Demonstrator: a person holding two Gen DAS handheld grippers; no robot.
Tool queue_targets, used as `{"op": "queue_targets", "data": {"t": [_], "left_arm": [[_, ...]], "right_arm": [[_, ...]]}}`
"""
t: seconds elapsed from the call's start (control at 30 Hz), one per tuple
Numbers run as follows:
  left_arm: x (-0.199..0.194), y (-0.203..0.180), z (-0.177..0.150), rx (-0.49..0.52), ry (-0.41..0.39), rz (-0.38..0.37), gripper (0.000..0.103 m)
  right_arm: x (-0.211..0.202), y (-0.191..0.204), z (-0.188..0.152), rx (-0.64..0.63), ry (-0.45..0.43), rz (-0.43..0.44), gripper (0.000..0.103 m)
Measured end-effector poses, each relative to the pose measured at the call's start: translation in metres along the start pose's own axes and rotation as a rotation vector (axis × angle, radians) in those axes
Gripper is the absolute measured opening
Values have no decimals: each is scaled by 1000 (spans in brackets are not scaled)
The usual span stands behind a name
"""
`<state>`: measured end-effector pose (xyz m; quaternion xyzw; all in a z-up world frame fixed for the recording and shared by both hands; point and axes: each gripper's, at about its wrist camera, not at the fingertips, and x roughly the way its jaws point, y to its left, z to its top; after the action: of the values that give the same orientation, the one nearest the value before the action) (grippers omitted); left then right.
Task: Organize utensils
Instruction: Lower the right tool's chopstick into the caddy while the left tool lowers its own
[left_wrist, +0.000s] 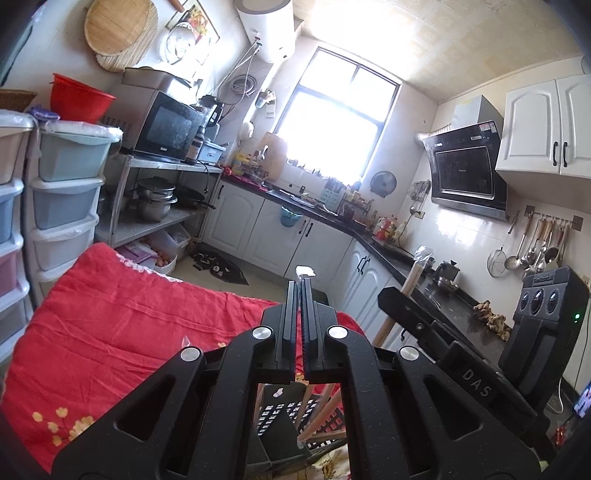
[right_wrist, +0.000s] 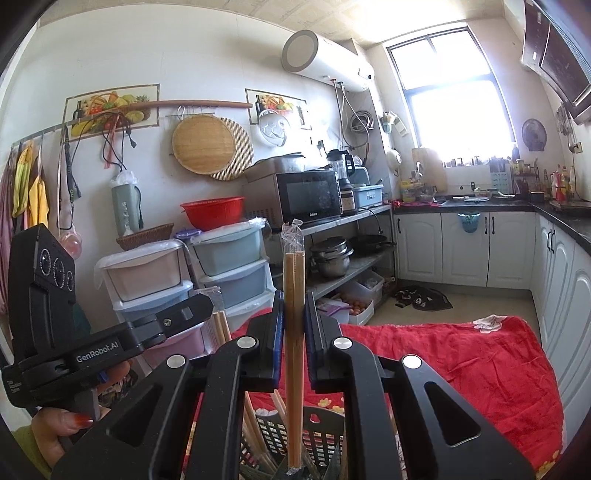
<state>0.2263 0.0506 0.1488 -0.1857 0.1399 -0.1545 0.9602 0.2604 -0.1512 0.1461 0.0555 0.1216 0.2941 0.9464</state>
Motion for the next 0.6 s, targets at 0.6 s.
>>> {"op": "queue_targets", "data": {"t": [0.6], "left_arm": [[11, 17, -30, -28, 60, 35, 1]], "right_arm": [[25, -6, -46, -45, 95, -95, 16]]}}
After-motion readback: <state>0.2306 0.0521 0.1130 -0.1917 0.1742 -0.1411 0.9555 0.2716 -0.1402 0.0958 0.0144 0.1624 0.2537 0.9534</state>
